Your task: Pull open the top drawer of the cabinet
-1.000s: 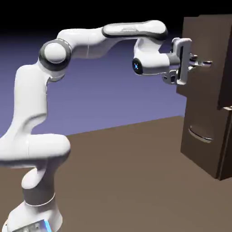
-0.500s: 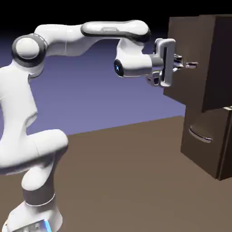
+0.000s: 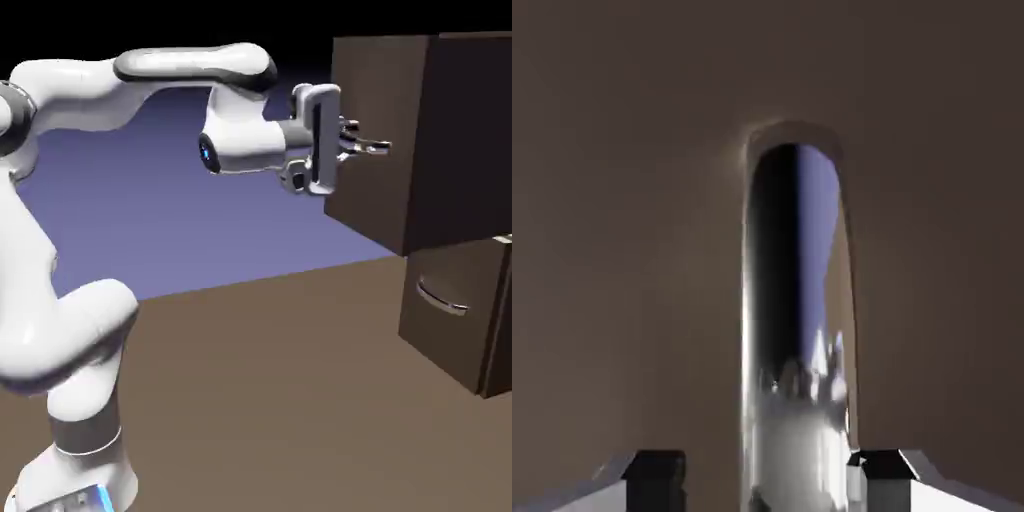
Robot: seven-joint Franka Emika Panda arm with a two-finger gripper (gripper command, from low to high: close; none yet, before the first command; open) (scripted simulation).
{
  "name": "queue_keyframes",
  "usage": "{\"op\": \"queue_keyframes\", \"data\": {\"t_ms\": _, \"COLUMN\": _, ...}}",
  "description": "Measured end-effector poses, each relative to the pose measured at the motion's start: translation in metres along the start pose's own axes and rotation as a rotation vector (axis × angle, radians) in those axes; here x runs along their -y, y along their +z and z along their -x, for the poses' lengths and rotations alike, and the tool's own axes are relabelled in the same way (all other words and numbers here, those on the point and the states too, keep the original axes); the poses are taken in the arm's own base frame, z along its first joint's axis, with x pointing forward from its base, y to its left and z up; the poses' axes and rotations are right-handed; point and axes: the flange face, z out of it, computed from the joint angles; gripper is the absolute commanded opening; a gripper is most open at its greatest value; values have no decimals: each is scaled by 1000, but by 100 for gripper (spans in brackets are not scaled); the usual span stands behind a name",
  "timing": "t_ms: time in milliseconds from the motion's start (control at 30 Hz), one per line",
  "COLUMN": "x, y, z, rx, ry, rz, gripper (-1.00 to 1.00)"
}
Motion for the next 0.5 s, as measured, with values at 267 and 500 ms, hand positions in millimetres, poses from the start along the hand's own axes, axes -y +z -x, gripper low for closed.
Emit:
{"op": "queue_keyframes", "data": {"t_ms": 267, "x": -6, "y": -3, "z": -5, "rx": -23, "ry": -8, "rz": 21, "gripper": -100}}
{"op": "queue_keyframes", "data": {"t_ms": 500, "x": -5, "y": -51, "z": -4, "rx": -23, "ry": -9, "rz": 21, "gripper": 100}}
